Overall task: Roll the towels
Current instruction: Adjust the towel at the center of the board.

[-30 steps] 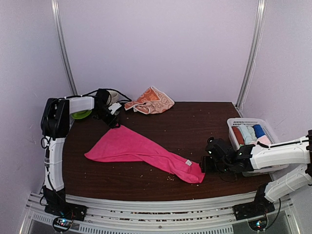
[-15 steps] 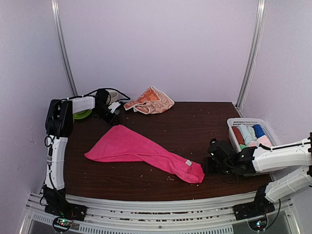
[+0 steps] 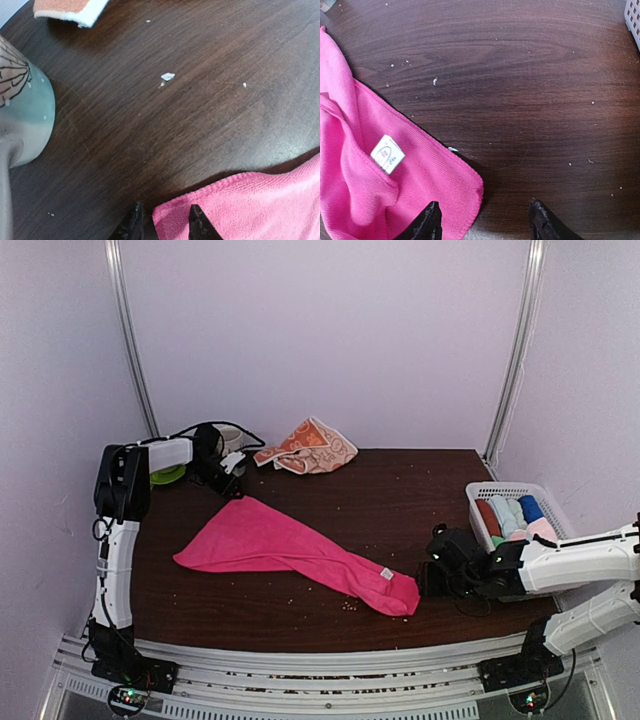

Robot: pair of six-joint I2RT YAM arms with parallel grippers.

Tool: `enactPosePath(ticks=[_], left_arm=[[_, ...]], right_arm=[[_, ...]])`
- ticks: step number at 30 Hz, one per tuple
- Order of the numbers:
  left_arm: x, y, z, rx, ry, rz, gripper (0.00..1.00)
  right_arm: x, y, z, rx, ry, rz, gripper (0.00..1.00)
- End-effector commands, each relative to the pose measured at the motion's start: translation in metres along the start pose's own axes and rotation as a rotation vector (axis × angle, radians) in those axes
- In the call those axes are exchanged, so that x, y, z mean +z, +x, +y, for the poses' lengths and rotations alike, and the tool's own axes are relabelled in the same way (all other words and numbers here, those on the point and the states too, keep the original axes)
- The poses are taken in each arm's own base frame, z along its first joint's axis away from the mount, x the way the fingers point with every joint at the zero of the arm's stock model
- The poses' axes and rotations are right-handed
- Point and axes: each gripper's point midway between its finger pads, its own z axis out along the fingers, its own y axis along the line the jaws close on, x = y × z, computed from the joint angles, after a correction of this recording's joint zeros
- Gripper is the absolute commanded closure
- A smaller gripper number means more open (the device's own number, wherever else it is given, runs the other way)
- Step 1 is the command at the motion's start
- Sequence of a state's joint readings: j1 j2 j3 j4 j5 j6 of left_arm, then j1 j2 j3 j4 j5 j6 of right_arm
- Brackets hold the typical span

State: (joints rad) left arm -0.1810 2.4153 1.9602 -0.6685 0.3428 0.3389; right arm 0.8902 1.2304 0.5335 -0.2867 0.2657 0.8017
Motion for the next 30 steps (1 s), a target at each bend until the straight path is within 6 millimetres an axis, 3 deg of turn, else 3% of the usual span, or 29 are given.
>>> enactPosePath(ticks=[1,6,11,17,23,27,30], left_arm=[[0.015,0.016,-0.009,-0.013,0.074,0.04,0.74],[0.017,0.019,-0.01,-0.015,0.081,0.048,0.83],[0.016,0.016,-0.01,-0.013,0.08,0.04,1.0],[0.004,0.007,-0.015,-0.009,0.096,0.011,1.0],[-0.009,0.002,-0.02,0.006,0.104,-0.013,1.0],[-0.017,-0.004,-0.023,0.018,0.1,-0.035,1.0],[-0.026,-0.01,-0.023,0.029,0.087,-0.058,1.0]], right_arm=[[0.001,0.0,-0.008,-0.007,0.066,0.016,0.4],[0.001,0.004,-0.013,0.002,0.075,0.021,0.41],[0.004,0.011,-0.014,0.027,0.064,0.03,0.41],[0.018,0.018,-0.01,0.055,0.036,0.033,0.42],[0.032,0.014,0.003,0.076,0.005,0.037,0.46],[0.038,0.012,0.007,0.072,0.009,0.041,0.56],[0.041,0.01,0.01,0.071,0.004,0.035,0.69]])
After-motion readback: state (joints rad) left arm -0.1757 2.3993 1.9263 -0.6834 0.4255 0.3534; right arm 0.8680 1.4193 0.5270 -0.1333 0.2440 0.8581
